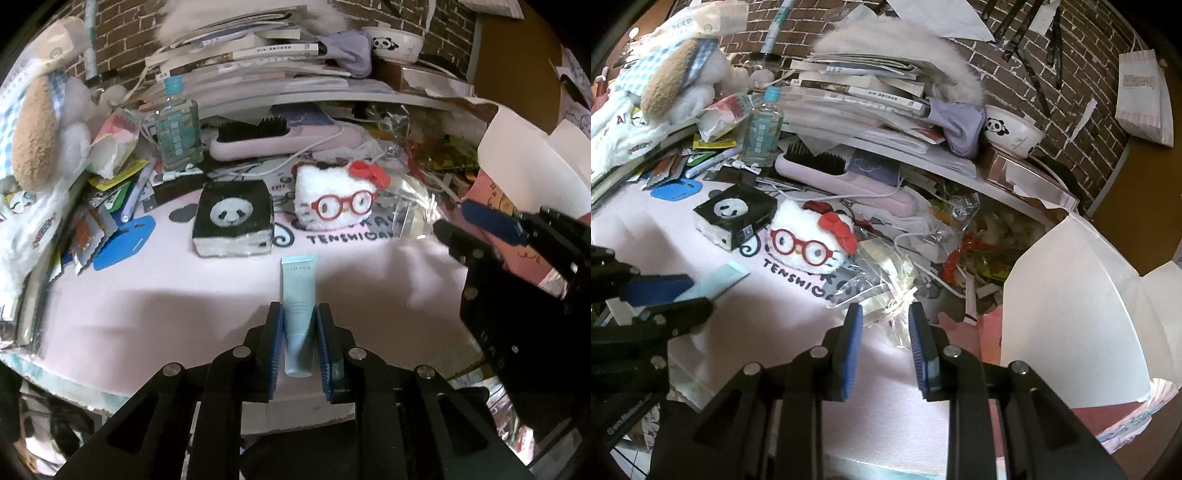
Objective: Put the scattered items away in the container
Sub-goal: 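Grasp the pale blue tube with the left gripper and lift it, then carry the blue tube into the white box and open the left gripper, then withdraw the left gripper from the box back over the desk, then grasp the clear plastic bag with the right gripper and lift it, then carry the plastic bag into the white box and open the right gripper, then withdraw the right gripper from the box back over the desk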
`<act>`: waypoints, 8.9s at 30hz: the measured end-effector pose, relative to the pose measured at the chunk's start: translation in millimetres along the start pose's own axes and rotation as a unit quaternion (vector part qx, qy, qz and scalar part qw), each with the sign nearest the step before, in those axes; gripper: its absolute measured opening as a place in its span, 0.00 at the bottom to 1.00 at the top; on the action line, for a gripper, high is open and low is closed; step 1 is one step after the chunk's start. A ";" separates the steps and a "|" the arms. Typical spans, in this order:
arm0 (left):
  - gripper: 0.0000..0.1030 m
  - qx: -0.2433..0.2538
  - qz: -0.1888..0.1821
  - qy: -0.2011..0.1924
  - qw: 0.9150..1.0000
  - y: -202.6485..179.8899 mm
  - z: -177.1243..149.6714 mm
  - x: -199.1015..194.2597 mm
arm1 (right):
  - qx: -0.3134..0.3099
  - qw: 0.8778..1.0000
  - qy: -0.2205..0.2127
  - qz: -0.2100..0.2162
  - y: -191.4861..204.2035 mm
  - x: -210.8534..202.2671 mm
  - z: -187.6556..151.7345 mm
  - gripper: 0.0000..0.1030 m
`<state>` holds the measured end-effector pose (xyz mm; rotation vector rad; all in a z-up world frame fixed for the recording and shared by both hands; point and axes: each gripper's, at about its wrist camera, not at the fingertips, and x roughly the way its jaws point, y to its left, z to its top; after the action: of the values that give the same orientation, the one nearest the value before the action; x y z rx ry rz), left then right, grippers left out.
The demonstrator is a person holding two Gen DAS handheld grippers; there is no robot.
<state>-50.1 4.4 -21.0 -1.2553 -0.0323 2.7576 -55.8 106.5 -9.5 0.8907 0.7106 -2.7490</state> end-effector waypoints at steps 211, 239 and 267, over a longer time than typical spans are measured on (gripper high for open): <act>0.97 0.000 0.057 -0.148 0.987 -18.8 65.5 -83.5 | 0.084 0.984 0.037 -0.150 -182.3 -25.8 21.1 0.52; 0.97 -0.027 0.079 -0.140 0.987 6.3 61.5 -78.2 | -0.009 0.993 -0.036 -0.113 -54.8 -38.1 32.3 0.34; 0.96 -0.001 0.115 -0.029 0.993 33.6 51.5 33.3 | -0.005 1.000 0.029 -0.002 9.3 18.5 9.8 0.34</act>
<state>-113.6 -23.9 -14.4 -1.2515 0.1115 2.9878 -73.0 93.4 -17.1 0.9707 0.7375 -2.7308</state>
